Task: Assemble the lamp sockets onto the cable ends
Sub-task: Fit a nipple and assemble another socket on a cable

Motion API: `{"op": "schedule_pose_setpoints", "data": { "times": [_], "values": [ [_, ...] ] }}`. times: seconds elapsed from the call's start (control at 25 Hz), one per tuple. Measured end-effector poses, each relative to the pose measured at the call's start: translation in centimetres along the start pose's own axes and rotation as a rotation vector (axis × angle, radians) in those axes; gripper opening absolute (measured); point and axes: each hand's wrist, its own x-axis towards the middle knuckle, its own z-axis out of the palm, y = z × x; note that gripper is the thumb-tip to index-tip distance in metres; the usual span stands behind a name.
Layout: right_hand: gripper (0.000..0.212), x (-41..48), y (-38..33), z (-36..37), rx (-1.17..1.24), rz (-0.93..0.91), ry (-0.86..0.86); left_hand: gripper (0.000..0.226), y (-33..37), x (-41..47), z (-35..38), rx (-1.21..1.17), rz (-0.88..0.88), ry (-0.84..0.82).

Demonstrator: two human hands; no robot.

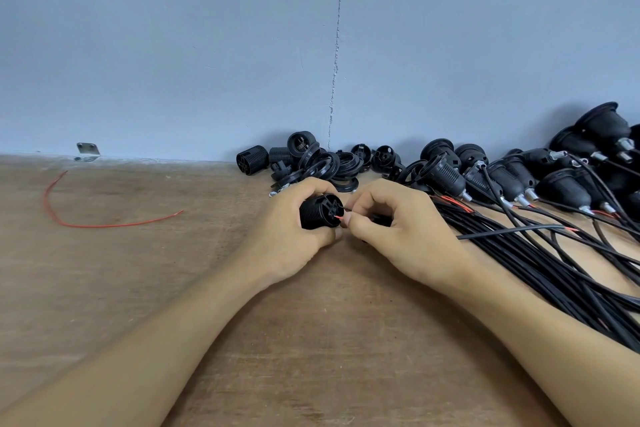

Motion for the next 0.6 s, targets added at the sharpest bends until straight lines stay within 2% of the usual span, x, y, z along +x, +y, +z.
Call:
{"op": "schedule_pose_setpoints", "data": {
  "times": [0.16, 0.36, 0.6],
  "values": [
    [0.018, 0.02, 0.07, -0.01, -0.014, -0.01, 0.003, 0.041, 0.14, 0.0, 0.08, 0.026, 0.012, 0.008],
    [0.017, 0.09, 0.13, -0.16, -0.061, -0.041, 0.002, 0.044, 0.67, -0.34, 0.08, 0.219, 0.103, 0.092],
    [0.019, 0.06, -0.01, -0.22, -0.105, -0.06, -0.002, 0.051, 0.98, -0.63, 0.3, 0.335, 0.179, 0.107]
  ]
}}
